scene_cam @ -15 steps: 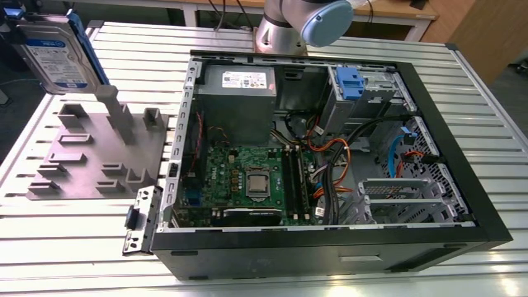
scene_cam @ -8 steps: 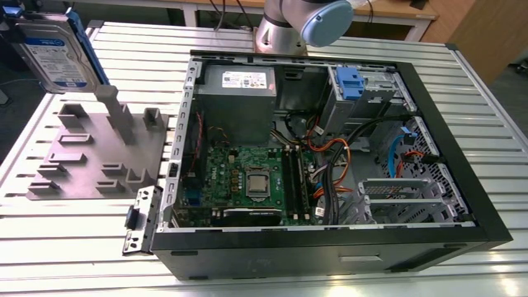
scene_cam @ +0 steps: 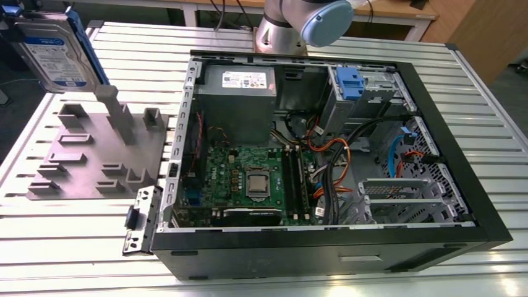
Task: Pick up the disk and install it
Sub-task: 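Pick up the disk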
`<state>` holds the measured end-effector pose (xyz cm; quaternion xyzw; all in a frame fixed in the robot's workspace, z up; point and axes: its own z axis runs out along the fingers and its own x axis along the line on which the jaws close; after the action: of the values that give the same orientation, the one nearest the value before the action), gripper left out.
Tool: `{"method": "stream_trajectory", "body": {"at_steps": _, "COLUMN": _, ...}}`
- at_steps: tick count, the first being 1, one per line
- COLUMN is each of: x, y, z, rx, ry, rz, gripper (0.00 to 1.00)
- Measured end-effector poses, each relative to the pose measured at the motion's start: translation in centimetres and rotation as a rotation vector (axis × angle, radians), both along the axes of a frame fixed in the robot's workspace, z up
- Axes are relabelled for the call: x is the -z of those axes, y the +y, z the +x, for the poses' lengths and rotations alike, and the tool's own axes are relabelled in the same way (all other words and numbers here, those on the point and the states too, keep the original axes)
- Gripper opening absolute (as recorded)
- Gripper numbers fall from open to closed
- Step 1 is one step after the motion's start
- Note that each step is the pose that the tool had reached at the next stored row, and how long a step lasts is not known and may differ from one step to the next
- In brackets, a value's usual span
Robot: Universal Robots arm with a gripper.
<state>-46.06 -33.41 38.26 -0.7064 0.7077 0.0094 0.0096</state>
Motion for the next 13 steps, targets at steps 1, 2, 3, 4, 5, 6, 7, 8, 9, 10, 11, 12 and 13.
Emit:
{"method": "stream_trajectory", "body": {"at_steps": 1, "x": -0.03, "y": 0.00, "z": 0.00, "rx": 0.000, "ry": 0.0000, "rz": 0.0000, "gripper": 0.36}}
{"method": "stream_trajectory", "body": {"at_steps": 2, "x": -0.05, "y": 0.00, "z": 0.00, "rx": 0.000, "ry": -0.0001, "rz": 0.0001, "gripper": 0.36}}
{"method": "stream_trajectory", "body": {"at_steps": 3, "x": -0.06, "y": 0.00, "z": 0.00, "rx": 0.000, "ry": -0.0002, "rz": 0.0001, "gripper": 0.36}}
{"method": "stream_trajectory", "body": {"at_steps": 4, "x": -0.08, "y": 0.00, "z": 0.00, "rx": 0.000, "ry": -0.0001, "rz": 0.0001, "gripper": 0.36}}
{"method": "stream_trajectory", "body": {"at_steps": 5, "x": -0.10, "y": 0.00, "z": 0.00, "rx": 0.000, "ry": 0.0000, "rz": 0.0000, "gripper": 0.36}}
{"method": "stream_trajectory", "body": {"at_steps": 6, "x": -0.11, "y": 0.00, "z": 0.00, "rx": 0.000, "ry": 0.0000, "rz": 0.0000, "gripper": 0.36}}
{"method": "stream_trajectory", "body": {"at_steps": 7, "x": -0.11, "y": 0.00, "z": 0.00, "rx": 0.000, "ry": -0.0001, "rz": 0.0001, "gripper": 0.36}}
{"method": "stream_trajectory", "body": {"at_steps": 8, "x": -0.12, "y": 0.00, "z": 0.00, "rx": 0.000, "ry": -0.0001, "rz": 0.0000, "gripper": 0.36}}
{"method": "stream_trajectory", "body": {"at_steps": 9, "x": -0.13, "y": 0.00, "z": 0.00, "rx": 0.000, "ry": 0.0000, "rz": 0.0000, "gripper": 0.36}}
{"method": "stream_trajectory", "body": {"at_steps": 10, "x": -0.14, "y": 0.00, "z": 0.00, "rx": 0.000, "ry": 0.0000, "rz": 0.0000, "gripper": 0.36}}
{"method": "stream_trajectory", "body": {"at_steps": 11, "x": -0.17, "y": 0.00, "z": 0.00, "rx": 0.000, "ry": 0.0001, "rz": -0.0001, "gripper": 0.36}}
{"method": "stream_trajectory", "body": {"at_steps": 12, "x": -0.20, "y": 0.00, "z": 0.00, "rx": 0.000, "ry": 0.0001, "rz": 0.0000, "gripper": 0.36}}
{"method": "stream_trajectory", "body": {"at_steps": 13, "x": -0.21, "y": 0.00, "z": 0.00, "rx": 0.000, "ry": 0.0000, "rz": 0.0000, "gripper": 0.36}}
